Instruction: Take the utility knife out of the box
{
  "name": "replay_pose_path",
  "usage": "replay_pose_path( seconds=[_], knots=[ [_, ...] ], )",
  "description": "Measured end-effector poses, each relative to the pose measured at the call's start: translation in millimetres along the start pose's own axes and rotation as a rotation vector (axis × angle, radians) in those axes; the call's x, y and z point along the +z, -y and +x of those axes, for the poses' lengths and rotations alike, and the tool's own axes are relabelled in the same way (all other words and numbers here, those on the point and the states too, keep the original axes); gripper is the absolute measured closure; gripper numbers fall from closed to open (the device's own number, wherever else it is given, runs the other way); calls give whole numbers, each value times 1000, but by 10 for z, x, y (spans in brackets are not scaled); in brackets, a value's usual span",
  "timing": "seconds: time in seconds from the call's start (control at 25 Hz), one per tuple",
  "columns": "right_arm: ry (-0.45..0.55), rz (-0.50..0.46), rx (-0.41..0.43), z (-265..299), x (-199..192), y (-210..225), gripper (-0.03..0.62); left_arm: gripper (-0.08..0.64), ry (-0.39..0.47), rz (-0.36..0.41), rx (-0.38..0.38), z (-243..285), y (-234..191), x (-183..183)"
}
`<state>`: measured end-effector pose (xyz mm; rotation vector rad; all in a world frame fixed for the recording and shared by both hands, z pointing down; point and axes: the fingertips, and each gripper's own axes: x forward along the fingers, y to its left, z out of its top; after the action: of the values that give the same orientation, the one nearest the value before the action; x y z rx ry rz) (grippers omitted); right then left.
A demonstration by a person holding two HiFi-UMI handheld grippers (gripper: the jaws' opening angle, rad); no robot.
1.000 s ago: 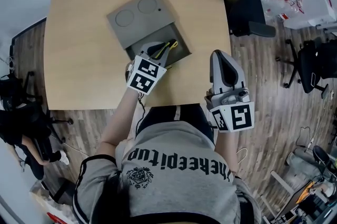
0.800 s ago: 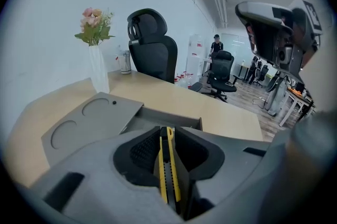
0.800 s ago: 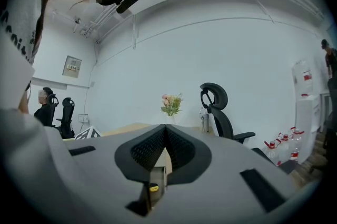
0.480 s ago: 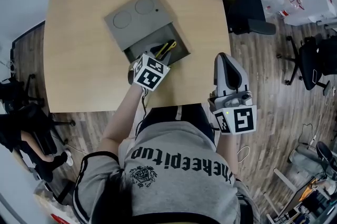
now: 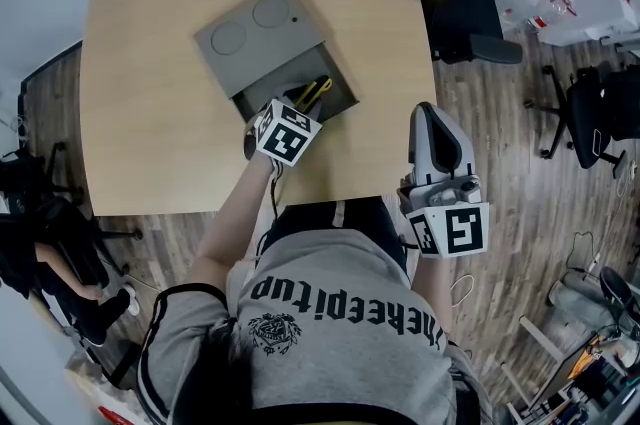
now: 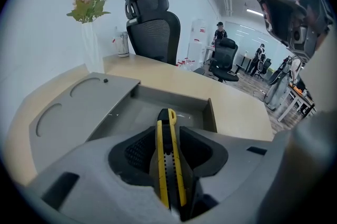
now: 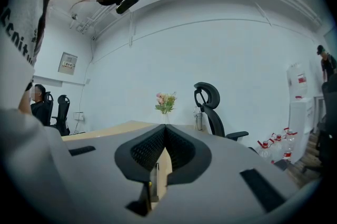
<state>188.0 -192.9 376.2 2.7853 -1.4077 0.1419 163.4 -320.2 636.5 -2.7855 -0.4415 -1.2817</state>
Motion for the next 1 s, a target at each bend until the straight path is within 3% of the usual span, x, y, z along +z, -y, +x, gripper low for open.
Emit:
replay_pose_path(
  seconds=[0.4, 1.0],
  knots=[
    [-8, -6, 0, 19, -18, 30, 586, 411, -65, -18, -7, 112, -11, -125],
    [-4, -1, 0, 26, -22, 50, 586, 430, -52, -69, 25, 102, -60, -132]
  ],
)
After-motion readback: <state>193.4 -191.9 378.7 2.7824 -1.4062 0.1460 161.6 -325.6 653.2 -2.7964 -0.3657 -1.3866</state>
